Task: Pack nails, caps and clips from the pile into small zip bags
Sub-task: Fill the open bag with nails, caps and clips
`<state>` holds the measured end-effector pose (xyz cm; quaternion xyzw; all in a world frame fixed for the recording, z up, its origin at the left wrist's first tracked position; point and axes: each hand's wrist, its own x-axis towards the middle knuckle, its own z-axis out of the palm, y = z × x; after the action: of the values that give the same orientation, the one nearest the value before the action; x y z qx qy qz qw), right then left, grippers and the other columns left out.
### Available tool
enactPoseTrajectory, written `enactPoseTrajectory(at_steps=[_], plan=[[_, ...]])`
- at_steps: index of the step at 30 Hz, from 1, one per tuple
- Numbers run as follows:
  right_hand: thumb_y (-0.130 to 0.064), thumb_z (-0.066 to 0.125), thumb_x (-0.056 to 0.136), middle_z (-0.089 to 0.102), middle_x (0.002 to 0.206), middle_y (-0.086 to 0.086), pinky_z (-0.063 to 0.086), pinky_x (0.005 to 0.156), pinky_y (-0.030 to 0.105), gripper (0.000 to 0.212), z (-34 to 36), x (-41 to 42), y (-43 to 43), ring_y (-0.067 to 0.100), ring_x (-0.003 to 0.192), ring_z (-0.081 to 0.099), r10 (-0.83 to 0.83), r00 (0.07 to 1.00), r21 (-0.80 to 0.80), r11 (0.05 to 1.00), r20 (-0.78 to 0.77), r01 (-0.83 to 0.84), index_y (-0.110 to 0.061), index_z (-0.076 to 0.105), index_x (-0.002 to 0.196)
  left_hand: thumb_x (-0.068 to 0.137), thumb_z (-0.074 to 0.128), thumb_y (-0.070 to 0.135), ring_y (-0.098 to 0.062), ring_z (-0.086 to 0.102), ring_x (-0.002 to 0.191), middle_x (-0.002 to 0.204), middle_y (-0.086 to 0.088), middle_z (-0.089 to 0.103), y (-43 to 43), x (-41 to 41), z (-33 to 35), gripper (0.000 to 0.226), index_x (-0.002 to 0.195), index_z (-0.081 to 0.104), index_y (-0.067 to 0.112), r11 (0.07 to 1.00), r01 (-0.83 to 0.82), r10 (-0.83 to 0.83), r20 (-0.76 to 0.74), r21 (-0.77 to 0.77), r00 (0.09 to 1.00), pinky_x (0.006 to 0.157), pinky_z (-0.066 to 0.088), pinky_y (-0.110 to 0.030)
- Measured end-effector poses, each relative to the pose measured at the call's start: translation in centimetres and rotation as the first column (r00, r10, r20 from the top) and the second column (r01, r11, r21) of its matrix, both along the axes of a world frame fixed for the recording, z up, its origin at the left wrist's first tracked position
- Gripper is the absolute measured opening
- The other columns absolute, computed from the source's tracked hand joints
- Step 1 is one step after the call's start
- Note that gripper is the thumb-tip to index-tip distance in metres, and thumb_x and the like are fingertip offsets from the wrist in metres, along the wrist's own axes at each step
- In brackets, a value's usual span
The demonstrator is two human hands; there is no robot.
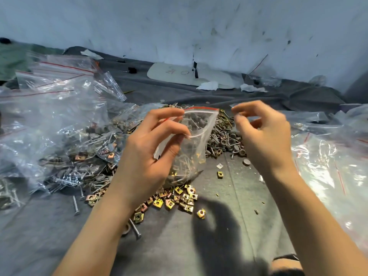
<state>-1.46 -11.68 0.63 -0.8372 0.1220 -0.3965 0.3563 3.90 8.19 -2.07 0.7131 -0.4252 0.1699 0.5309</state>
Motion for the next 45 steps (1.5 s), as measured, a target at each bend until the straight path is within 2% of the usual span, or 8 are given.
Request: enactPoseTrajectory(at_steps=[4, 6, 16, 21, 29, 35, 42, 45], plan=[[-0.008, 0.060, 0.085, 0.071, 0.095, 0.004, 0.048, 0.079, 0.023, 0.018, -3.7, 1.7, -2.9, 0.017, 0.090, 0.064, -0.139, 0.913, 0.005, 0.988, -0.385, 0.152, -0.017, 0.074, 0.092, 0.091, 0.057, 0.012, -0.016, 0.057, 0.120, 0.125, -0.001, 0.057, 0.2, 0.1, 0.0, 0.011, 0.096, 0.065, 0.019, 1.000, -0.004, 0.004, -0.001, -0.008, 1.000, 0.099, 0.049, -0.043], [-0.009, 0.062, 0.086, 0.072, 0.097, 0.004, 0.045, 0.074, 0.022, 0.016, -5.2, 2.1, -3.5, 0.017, 0.087, 0.064, -0.139, 0.866, -0.008, 0.988, -0.480, 0.153, -0.015, 0.074, 0.093, 0.091, 0.057, 0.011, -0.015, 0.056, 0.120, 0.125, -0.001, 0.058, 0.2, 0.2, 0.0, 0.012, 0.096, 0.065, 0.018, 1.000, -0.017, 0.017, 0.009, -0.006, 1.000, 0.099, 0.049, -0.042], [-0.011, 0.049, 0.090, 0.070, 0.107, 0.008, 0.051, 0.081, 0.035, 0.028, -6.6, 3.7, -1.0, 0.029, 0.097, 0.063, -0.097, 0.735, -0.193, 0.980, -0.671, -0.047, -0.019, 0.071, 0.106, 0.091, 0.057, 0.010, -0.017, 0.056, 0.122, 0.124, -0.001, 0.057, 0.4, 0.3, -0.1, 0.011, 0.096, 0.067, 0.011, 1.000, -0.015, 0.015, 0.007, -0.003, 1.000, 0.098, 0.049, -0.046], [-0.010, 0.049, 0.092, 0.071, 0.103, 0.009, 0.051, 0.080, 0.032, 0.029, -6.4, 3.6, -1.1, 0.027, 0.090, 0.065, -0.087, 0.715, -0.151, 0.988, -0.693, -0.026, -0.018, 0.072, 0.107, 0.091, 0.057, 0.011, -0.016, 0.056, 0.122, 0.124, -0.001, 0.058, 0.4, 0.1, 0.0, 0.011, 0.096, 0.066, 0.014, 1.000, -0.020, 0.020, 0.013, 0.003, 1.000, 0.099, 0.049, -0.044], [-0.001, 0.060, 0.082, 0.065, 0.086, 0.009, 0.040, 0.065, 0.025, 0.016, -4.9, 2.9, -2.7, 0.021, 0.077, 0.057, -0.256, 0.833, -0.037, 0.961, -0.490, 0.274, -0.016, 0.063, 0.080, 0.091, 0.057, 0.013, -0.014, 0.055, 0.122, 0.123, 0.000, 0.058, 0.4, 0.1, 0.0, 0.011, 0.096, 0.067, 0.014, 0.999, -0.031, 0.031, 0.007, 0.009, 1.000, 0.100, 0.049, -0.041], [-0.013, 0.069, 0.083, 0.060, 0.094, 0.007, 0.040, 0.071, 0.027, 0.018, -6.0, 2.6, -3.1, 0.029, 0.091, 0.058, -0.202, 0.611, -0.103, 0.976, -0.766, 0.194, -0.015, 0.063, 0.100, 0.091, 0.052, 0.023, -0.010, 0.055, 0.120, 0.123, 0.000, 0.057, 0.4, 0.2, 0.1, 0.019, 0.096, 0.067, 0.013, 1.000, -0.024, 0.024, 0.032, 0.012, 0.999, 0.099, 0.049, -0.036], [-0.006, 0.054, 0.091, 0.063, 0.105, 0.013, 0.049, 0.077, 0.035, 0.014, -6.7, 3.1, -3.5, 0.029, 0.094, 0.058, -0.221, 0.494, -0.165, 0.974, -0.841, 0.155, -0.005, 0.062, 0.103, 0.091, 0.058, 0.012, -0.012, 0.055, 0.120, 0.123, 0.001, 0.058, 0.5, 0.2, 0.1, 0.011, 0.096, 0.067, 0.016, 0.999, -0.038, 0.038, 0.024, 0.008, 0.999, 0.099, 0.048, -0.033], [-0.010, 0.050, 0.096, 0.062, 0.105, 0.012, 0.040, 0.073, 0.031, 0.010, -5.0, 2.9, -3.0, 0.025, 0.089, 0.055, -0.200, 0.689, -0.112, 0.979, -0.697, 0.170, -0.004, 0.055, 0.103, 0.092, 0.057, 0.017, -0.010, 0.055, 0.120, 0.123, 0.001, 0.057, 0.5, 0.1, 0.1, 0.011, 0.096, 0.067, 0.015, 0.999, -0.033, 0.033, 0.037, 0.009, 0.999, 0.100, 0.047, -0.029]])
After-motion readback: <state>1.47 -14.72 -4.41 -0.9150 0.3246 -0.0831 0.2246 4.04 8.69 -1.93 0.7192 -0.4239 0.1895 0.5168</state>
